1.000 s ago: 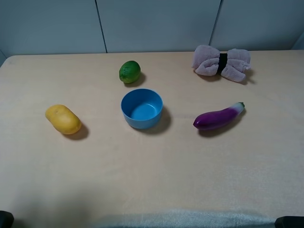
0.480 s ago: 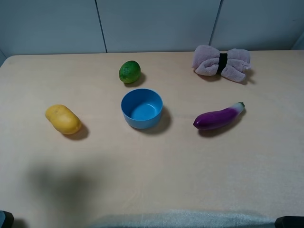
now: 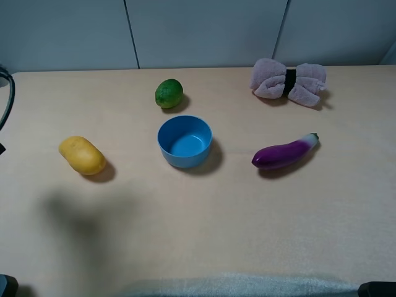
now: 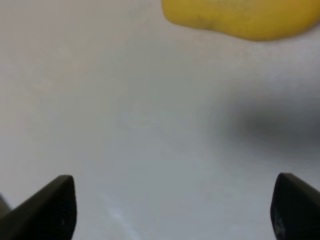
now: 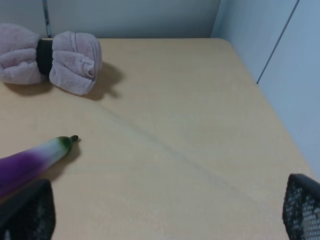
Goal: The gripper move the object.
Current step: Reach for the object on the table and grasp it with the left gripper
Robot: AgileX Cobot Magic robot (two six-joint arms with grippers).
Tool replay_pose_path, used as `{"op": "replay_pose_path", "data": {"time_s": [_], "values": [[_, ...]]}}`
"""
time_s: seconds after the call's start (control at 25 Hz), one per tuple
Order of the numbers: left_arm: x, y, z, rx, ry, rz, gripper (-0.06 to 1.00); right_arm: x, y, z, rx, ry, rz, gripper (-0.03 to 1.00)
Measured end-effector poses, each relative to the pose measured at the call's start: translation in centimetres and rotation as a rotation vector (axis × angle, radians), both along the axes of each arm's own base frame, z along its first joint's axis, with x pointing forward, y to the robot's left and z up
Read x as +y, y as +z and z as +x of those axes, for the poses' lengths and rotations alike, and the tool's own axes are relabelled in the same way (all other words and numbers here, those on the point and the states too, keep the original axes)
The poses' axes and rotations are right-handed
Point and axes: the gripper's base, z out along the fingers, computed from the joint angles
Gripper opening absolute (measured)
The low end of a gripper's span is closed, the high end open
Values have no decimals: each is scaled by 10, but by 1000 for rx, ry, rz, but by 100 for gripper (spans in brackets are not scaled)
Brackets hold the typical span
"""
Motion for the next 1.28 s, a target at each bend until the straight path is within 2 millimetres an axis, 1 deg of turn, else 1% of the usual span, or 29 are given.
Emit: {"op": "replay_pose_path", "data": {"time_s": [0.28,0.36,0.56,0.76,0.88,1.08,1.28], "values": [[2,1,7,-40,-205,111,85,0,0,0,0,0,0,69],[2,-5,11,-12,-231,119,85,0,0,0,0,0,0,69],[-3,-29,25,108,-290,133,83,0,0,0,0,0,0,69],[-27,-54,39,217,-487,235,83,0,0,0,0,0,0,69],[-43,-65,48,259,-606,309,83,0,0,0,0,0,0,69],[-64,-73,68,269,-721,381,83,0,0,0,0,0,0,69],[-88,-88,83,257,-843,397,83,0,0,0,0,0,0,69]]}}
